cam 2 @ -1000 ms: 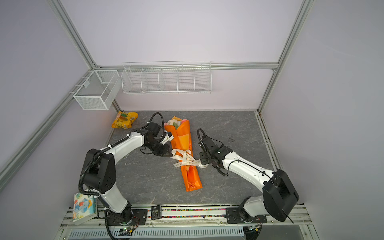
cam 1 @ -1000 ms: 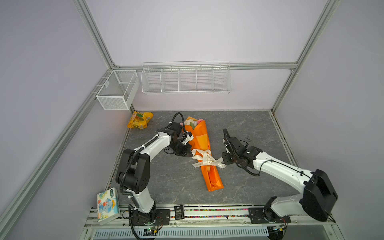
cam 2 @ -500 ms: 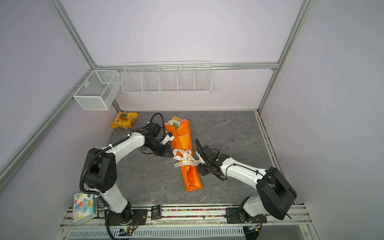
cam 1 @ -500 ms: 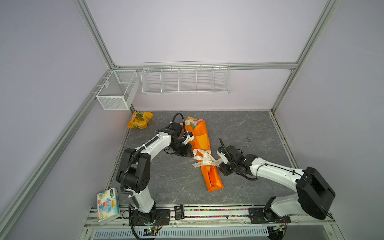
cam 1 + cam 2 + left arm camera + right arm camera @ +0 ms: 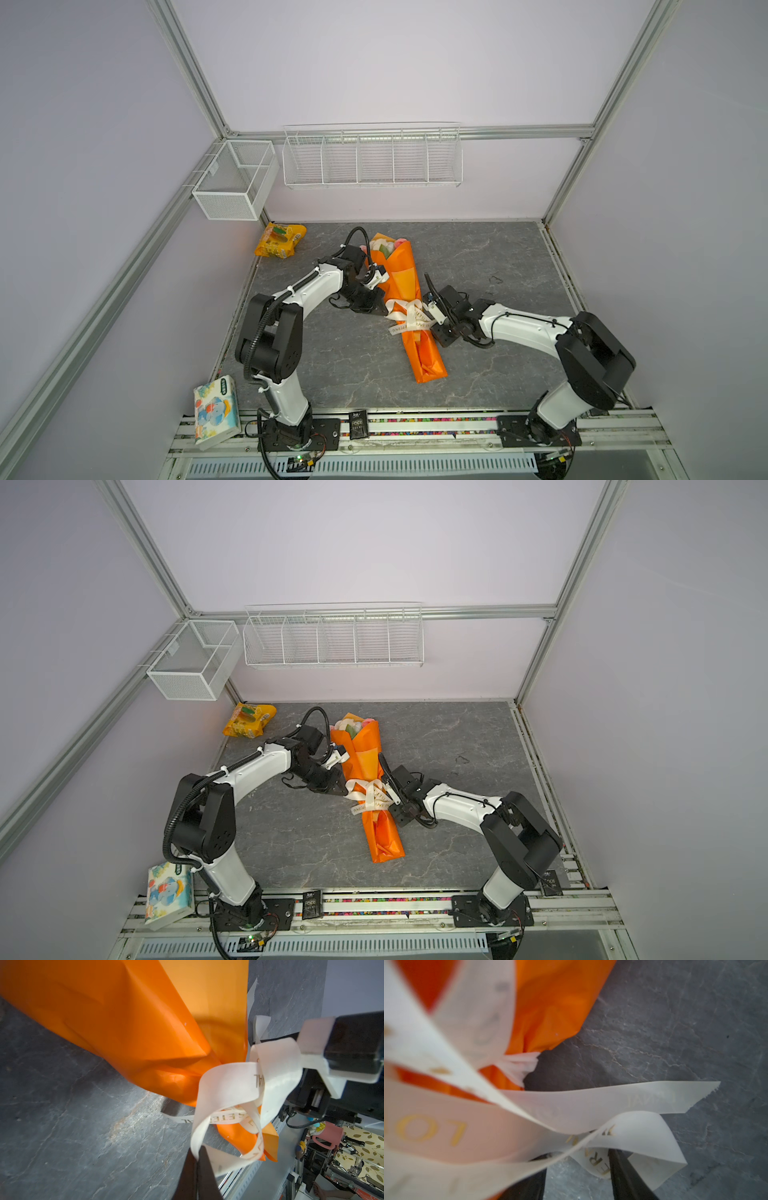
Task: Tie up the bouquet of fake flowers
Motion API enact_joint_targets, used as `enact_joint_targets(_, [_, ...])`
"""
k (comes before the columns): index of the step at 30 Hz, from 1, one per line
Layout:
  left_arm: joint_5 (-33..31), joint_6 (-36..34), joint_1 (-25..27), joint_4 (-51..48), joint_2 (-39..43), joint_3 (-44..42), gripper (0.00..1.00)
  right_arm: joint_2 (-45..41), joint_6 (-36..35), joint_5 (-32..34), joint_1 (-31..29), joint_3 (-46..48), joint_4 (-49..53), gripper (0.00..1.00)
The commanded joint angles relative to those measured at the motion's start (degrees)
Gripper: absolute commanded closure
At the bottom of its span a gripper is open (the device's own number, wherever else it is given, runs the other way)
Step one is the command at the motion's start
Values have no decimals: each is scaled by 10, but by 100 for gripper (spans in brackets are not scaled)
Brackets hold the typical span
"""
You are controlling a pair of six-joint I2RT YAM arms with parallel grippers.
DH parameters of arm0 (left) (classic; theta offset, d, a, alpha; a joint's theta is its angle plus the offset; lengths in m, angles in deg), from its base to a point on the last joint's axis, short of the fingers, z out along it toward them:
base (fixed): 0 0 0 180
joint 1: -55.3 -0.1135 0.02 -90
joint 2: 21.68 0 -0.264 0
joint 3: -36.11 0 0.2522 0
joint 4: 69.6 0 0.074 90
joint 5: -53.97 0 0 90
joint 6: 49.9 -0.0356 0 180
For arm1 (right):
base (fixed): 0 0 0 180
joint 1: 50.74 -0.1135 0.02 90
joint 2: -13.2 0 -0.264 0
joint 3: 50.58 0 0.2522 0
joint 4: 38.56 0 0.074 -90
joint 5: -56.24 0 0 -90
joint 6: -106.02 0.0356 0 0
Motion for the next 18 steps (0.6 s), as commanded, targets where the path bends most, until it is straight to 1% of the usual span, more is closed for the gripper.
enact_joint_targets(1, [7, -9, -1, -20, -8, 18, 100, 13, -14, 27, 3, -18, 6, 49])
enact_joint_targets(5, [7, -11, 0, -23, -7, 19, 100, 21, -20, 35, 5, -20, 11, 49])
enact_joint_targets(7, [9, -11, -1, -21, -7, 17, 100, 27, -23, 9, 8, -21, 10, 51])
enact_joint_targets(9, [15, -11, -1, -19, -8, 17, 100, 41, -19, -7, 8, -31, 18, 67])
enact_joint_targets(10, [15, -12, -1, -20, -8, 17, 100, 42, -16, -12, 8, -31, 17, 73])
enact_joint_targets(11, [13, -12, -1, -21, -8, 18, 100, 40, -8, -7, 7, -32, 19, 82])
enact_joint_targets(12, [10, -12, -1, -21, -7, 17, 100, 32, 3, 1, 7, -32, 21, 87])
enact_joint_targets(13, [5, -12, -1, -21, -6, 16, 100, 21, 9, 2, 7, -29, 18, 89])
enact_joint_targets(14, [1, -11, 0, -20, -4, 15, 100, 3, 14, -3, 8, -22, 12, 93])
enact_joint_targets(18, [-19, -8, -1, -18, 4, 10, 100, -59, 34, -20, 10, 1, 8, 93])
